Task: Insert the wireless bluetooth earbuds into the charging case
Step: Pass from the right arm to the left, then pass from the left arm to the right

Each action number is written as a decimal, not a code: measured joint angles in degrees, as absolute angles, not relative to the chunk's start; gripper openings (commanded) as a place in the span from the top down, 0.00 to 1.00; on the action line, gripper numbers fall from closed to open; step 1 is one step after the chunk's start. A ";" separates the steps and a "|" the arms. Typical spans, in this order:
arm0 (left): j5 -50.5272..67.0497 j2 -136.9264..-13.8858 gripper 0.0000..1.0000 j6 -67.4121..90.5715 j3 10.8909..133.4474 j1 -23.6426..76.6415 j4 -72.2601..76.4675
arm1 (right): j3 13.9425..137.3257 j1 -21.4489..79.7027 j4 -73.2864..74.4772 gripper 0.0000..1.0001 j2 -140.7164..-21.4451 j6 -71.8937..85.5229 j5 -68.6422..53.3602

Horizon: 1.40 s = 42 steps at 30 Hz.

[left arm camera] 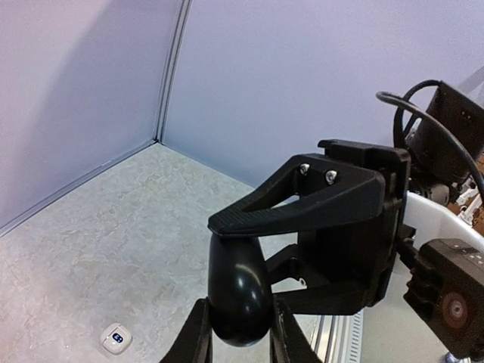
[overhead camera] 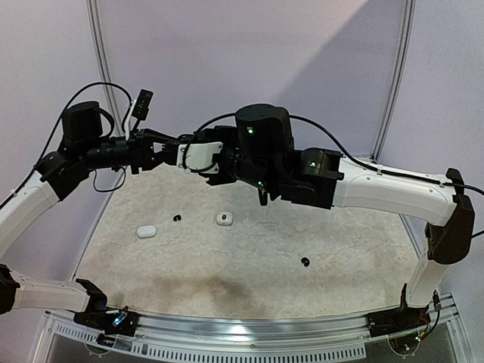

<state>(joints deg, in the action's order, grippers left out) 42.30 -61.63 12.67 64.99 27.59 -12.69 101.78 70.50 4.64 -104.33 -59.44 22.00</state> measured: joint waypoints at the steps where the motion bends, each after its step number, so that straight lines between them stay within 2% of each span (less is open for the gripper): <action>1: 42.59 -61.63 1.00 12.64 64.99 27.59 -12.69 | 101.84 70.50 4.84 0.78 -104.36 -59.35 22.00; 3: 43.03 -61.63 1.00 12.62 64.99 27.59 -12.67 | 102.13 70.50 5.23 0.64 -104.38 -58.94 21.98; 5: 43.29 -61.54 1.00 12.64 64.84 27.59 -12.34 | 102.65 70.52 6.07 0.36 -104.42 -58.17 21.98; 8: 44.05 -61.04 1.00 11.42 64.27 27.57 -11.53 | 103.92 70.48 7.81 0.09 -104.44 -54.94 21.50; 9: 44.38 -60.71 1.00 10.52 63.92 27.57 -11.46 | 104.66 70.32 9.02 0.02 -104.44 -53.34 20.86; 10: 44.62 -60.40 1.00 9.43 63.66 27.57 -11.53 | 106.00 69.91 10.81 0.01 -104.44 -51.55 19.68; 13: 45.50 -59.57 1.00 5.08 63.13 27.57 -11.92 | 109.23 68.49 15.94 0.01 -104.27 -44.05 13.19; 16: 47.37 -58.24 1.00 -2.52 62.63 27.57 -13.87 | 110.41 64.27 21.96 0.04 -103.13 -34.65 -0.08; 23: 50.19 -57.56 1.00 -12.38 62.48 27.57 -16.69 | 111.31 56.84 30.17 0.22 -102.83 -17.82 -22.85; 29: 51.16 -57.54 1.00 -14.85 61.95 27.59 -18.20 | 112.68 57.63 30.92 0.42 -103.81 -13.34 -30.94; 37: 51.24 -57.12 1.00 -14.92 61.28 27.62 -18.17 | 117.27 57.74 31.64 0.59 -108.33 -9.69 -35.35; 42: 51.46 -57.04 1.00 -14.41 61.04 27.66 -17.80 | 117.93 57.74 32.77 0.73 -110.04 -9.08 -35.57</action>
